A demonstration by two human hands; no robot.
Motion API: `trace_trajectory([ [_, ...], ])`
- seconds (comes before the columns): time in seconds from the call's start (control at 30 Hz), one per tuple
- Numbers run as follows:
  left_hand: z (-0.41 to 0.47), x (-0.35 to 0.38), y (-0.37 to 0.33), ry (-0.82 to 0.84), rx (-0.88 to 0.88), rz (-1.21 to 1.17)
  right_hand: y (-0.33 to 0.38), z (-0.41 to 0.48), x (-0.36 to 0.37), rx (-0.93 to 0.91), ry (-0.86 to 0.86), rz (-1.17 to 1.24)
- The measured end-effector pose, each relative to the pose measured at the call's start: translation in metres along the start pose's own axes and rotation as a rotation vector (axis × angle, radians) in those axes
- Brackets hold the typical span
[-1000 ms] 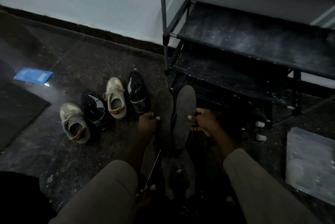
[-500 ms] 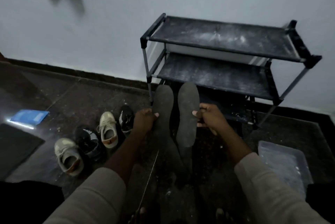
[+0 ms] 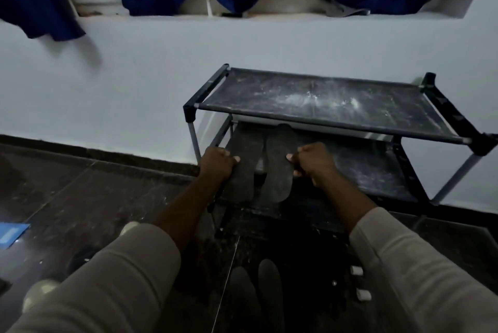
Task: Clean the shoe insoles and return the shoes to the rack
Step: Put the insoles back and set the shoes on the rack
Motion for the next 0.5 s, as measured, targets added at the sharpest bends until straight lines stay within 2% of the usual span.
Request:
trace_trajectory([
  [0.1,0.027,0.014,-0.007,0.049,0.008,0.111,-0.004,0.037,0.004,0.017,-0.01,-0.005],
  [0.27,0.065,0.032,-0.015,0.033,0.02,0.174,-0.004,0.076,0.012,0.041,0.045,-0.027],
  [0.43,0.09,0.047,-0.009,0.06,0.018,0.221,-0.007,0.103,0.007,0.009,0.029,-0.208],
  [0.5,0.096,0.051,-0.003,0.068,0.023,0.248,-0.012,0.106,0.007,0.02,0.021,-0.199],
])
Point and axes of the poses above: each hand's wrist, its own z-axis towards the middle knuckle, its own x-axis out of the palm, y = z × x, the point moved 2 cm from there along z, towards the middle knuckle, and after that the axes turned 5 degrees about x, right-handed, at the moved point
